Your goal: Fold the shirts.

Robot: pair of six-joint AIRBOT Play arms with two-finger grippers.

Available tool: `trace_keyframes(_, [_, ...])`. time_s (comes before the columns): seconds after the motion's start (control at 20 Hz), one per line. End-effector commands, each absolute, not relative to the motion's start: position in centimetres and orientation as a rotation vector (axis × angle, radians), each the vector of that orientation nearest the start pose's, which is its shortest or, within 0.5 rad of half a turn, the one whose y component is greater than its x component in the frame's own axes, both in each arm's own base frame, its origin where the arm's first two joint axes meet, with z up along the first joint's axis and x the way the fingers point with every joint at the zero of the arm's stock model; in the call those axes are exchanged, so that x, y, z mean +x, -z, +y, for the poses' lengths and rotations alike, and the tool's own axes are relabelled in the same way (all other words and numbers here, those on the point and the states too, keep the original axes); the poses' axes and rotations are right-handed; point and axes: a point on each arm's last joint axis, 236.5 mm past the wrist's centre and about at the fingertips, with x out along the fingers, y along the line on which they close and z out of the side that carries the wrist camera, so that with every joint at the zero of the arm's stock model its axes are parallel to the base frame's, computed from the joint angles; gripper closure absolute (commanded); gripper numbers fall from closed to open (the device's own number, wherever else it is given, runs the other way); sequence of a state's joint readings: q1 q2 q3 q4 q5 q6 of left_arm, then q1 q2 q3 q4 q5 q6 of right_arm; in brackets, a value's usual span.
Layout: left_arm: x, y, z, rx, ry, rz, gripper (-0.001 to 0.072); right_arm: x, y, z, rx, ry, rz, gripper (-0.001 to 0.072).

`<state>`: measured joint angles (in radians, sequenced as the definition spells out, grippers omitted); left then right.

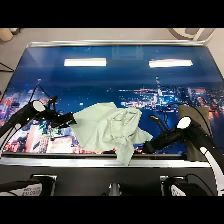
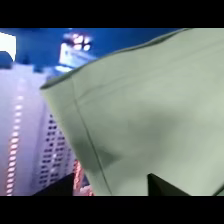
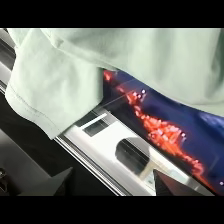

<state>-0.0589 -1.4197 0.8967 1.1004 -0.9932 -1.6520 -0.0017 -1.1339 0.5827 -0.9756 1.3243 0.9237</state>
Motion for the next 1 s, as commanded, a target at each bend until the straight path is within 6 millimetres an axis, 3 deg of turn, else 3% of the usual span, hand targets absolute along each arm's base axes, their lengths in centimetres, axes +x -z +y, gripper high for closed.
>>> trace_keyframes(0.0, [34.8, 10.9, -12.4, -0.577, 0.106, 1.459, 0.0353, 18.5, 8.2, 14.3, 0.282, -0.783, 1.558, 0.0219])
trace_keyframes(0.05, [35.0, 11.0, -12.5, -0.572, 0.105, 1.452, 0.0478, 18.4, 8.6, 15.1, 0.282, -0.785, 1.545, 0.0219])
trace_keyframes(0.1, [35.0, 11.1, -12.6, -0.570, 0.106, 1.451, 0.0650, 18.3, 9.0, 15.7, 0.244, -0.794, 1.536, 0.0216])
trace_keyframes(0.15, [35.0, 11.1, -12.6, -0.569, 0.108, 1.450, 0.0681, 18.5, 9.3, 16.5, 0.207, -0.793, 1.520, 0.0207])
trace_keyframes(0.3, [35.3, 9.9, -12.6, -0.565, 0.120, 1.420, 0.0682, 20.1, 9.8, 18.4, 0.204, -0.728, 1.455, 0.0200])
trace_keyframes(0.5, [35.9, 7.7, -12.7, -0.547, 0.153, 1.360, 0.0682, 19.3, 11.0, 19.8, 0.251, -0.741, 1.511, 0.0223])
trace_keyframes(0.55, [35.9, 7.2, -12.7, -0.546, 0.157, 1.349, 0.0682, 19.4, 11.0, 20.3, 0.279, -0.753, 1.508, 0.0285])
trace_keyframes(0.6, [36.0, 6.8, -12.7, -0.545, 0.160, 1.337, 0.0682, 19.5, 11.0, 20.7, 0.304, -0.761, 1.507, 0.0453])
trace_keyframes(0.65, [36.1, 6.3, -12.7, -0.544, 0.164, 1.324, 0.0682, 19.5, 10.8, 21.1, 0.330, -0.762, 1.507, 0.0700])
trace_keyframes(0.75, [36.5, 4.9, -12.6, -0.542, 0.175, 1.286, 0.0682, 19.7, 10.2, 21.4, 0.328, -0.789, 1.498, 0.0694])
trace_keyframes(0.85, [38.0, 1.0, -12.6, -0.499, 0.220, 1.176, 0.0683, 20.4, 8.0, 21.6, 0.230, -0.884, 1.448, 0.0698])
trace_keyframes(0.9, [39.2, -2.3, -12.1, -0.450, 0.234, 1.079, 0.0683, 21.8, 5.8, 21.0, 0.130, -0.914, 1.385, 0.0699])
trace_keyframes(0.95, [40.5, -7.2, -11.1, -0.385, 0.238, 0.946, 0.0683, 23.9, 2.8, 19.7, 0.027, -0.894, 1.303, 0.0700])
